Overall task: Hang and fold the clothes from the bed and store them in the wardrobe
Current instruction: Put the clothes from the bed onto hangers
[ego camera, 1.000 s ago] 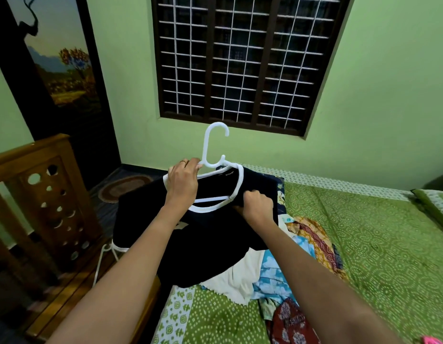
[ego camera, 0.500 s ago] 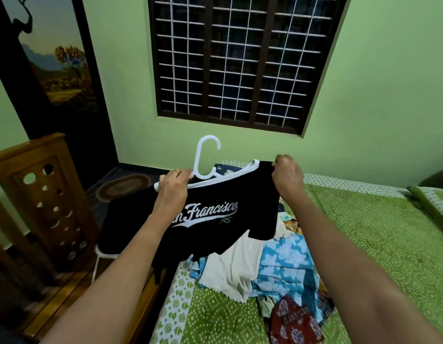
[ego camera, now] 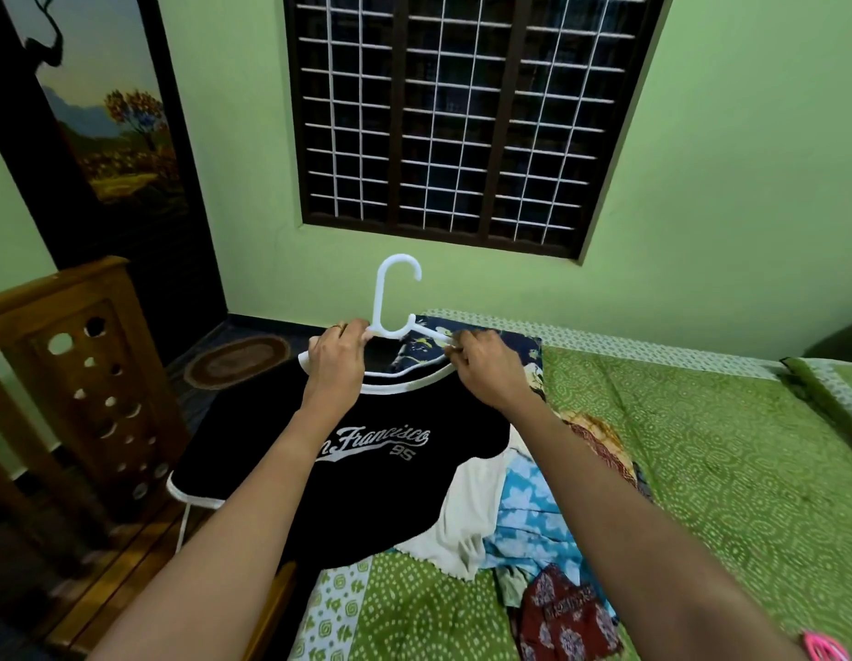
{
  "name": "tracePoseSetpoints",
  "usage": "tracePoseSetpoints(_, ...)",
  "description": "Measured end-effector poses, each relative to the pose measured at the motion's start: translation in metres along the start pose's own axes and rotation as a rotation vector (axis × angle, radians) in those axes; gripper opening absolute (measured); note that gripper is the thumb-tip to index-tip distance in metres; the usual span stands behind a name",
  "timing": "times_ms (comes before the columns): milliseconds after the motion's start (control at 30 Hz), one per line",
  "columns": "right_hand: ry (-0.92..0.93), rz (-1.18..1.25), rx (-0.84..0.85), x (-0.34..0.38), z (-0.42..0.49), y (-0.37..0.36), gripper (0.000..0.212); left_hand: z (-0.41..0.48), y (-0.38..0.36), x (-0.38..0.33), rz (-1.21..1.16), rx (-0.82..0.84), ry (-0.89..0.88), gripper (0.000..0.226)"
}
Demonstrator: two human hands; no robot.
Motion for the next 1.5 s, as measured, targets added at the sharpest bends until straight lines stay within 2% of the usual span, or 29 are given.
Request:
tracePoseSetpoints(100, 0.003, 0.050, -0.010, 0.012, -0.002, -0.003, 0.031, -0.005, 0.005, -0.001, -0.051, 0.006, 0.022, 0.037)
tracePoseSetpoints(267, -0.101, 0.082, -0.025, 0.025, -0.018, 0.003, 0.028, -0.014, 0.020, -0.011, -0.101, 0.022, -0.028, 0.036)
tracePoseSetpoints(433, -0.216, 0.023, -0.069, 0.021, -0.051, 0.019, 0.032, -0.034, 0.033, -0.026, 0.052, 0.056, -0.154, 0.039)
tracePoseSetpoints(600, -0.341, 0.046, -0.203, -0.007, -0.101, 0.049, 0.022, -0.064, 0.042, -0.048, -0.008, 0.164, -0.109, 0.038)
tracePoseSetpoints(700, -0.349, 0.018, -0.232, -0.024, -0.141, 0.077, 0.019, -0.092, 0.052, -0.080, -0.080, 0.184, -0.142, 0.043)
tracePoseSetpoints(767, -0.366, 0.032, -0.248, -0.027, -0.145, 0.081, 0.019, -0.096, 0.052, -0.084, -0.097, 0.197, -0.095, 0.042)
tracePoseSetpoints(800, -0.382, 0.014, -0.269, -0.043, -0.188, 0.118, 0.019, -0.124, 0.069, -0.126, -0.159, 0.188, -0.118, 0.040)
tracePoseSetpoints(933, -0.426, 0.010, -0.314, -0.063, -0.250, 0.170, 0.021, -0.169, 0.090, -0.180, -0.308, 0.218, -0.043, 0.031)
tracePoseSetpoints(1100, -0.460, -0.026, -0.386, -0.097, -0.371, 0.257, 0.021, -0.255, 0.136, -0.273, -0.462, 0.255, -0.067, 0.032)
tracePoseSetpoints(1200, -0.543, -0.034, -0.400, -0.118, -0.442, 0.304, 0.019, -0.306, 0.158, -0.327, -0.539, 0.307, -0.101, 0.029)
tracePoseSetpoints(1500, -0.721, -0.043, -0.420, -0.185, -0.573, 0.392, 0.016, -0.405, 0.176, -0.451, -0.694, 0.456, -0.058, 0.027)
Point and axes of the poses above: each hand's wrist, its own z-axis towards the middle knuckle, its own y-axis out of the back of the hand, x = y × z, the point moved 6 cm from there along z, towards the middle knuckle, and after that the axes turned 15 degrees about -x, right-handed, at the moved point
